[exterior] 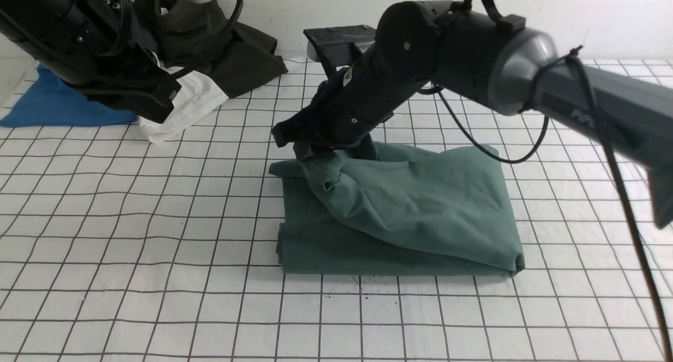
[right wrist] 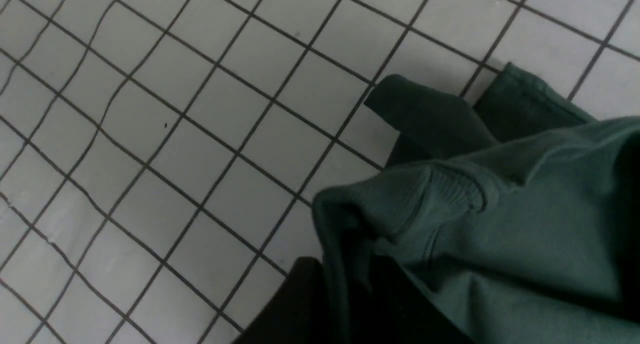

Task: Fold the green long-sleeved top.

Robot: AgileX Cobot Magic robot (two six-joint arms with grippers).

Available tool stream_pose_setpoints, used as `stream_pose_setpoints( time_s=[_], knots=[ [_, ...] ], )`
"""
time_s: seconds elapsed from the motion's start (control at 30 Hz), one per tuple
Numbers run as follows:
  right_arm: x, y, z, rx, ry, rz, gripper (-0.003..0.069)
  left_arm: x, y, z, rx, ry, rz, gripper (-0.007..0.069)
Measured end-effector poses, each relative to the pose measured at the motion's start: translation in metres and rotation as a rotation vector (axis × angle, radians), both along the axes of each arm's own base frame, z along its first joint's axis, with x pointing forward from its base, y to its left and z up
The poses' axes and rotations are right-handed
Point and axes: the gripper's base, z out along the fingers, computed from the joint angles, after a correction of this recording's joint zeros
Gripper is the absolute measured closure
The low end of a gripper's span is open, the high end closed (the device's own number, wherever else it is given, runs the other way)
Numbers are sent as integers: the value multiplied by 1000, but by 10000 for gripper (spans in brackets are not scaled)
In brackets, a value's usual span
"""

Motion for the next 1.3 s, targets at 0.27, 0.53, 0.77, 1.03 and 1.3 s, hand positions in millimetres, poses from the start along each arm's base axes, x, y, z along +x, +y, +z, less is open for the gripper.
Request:
stream_pose_setpoints(
  time_s=[0.27, 0.53, 0.77, 1.03, 1.3],
  knots=[
    [7, -35, 53, -117, -24, 29, 209, 1, -21, 1, -197, 5, -133, 632],
    [11, -117, 86, -310, -131, -112, 288, 13, -85, -34, -180, 30, -327, 632],
    [0, -172, 15, -430, 130, -170, 550, 44, -132, -120, 29, 122, -289, 632],
    [-30, -195, -98, -385, 233, -227, 671, 63, -128, -215, 237, 368, -183, 632],
    [-42, -197, -76, -362, 185, -221, 671, 49, -121, -166, 219, 327, -183, 632]
  ],
)
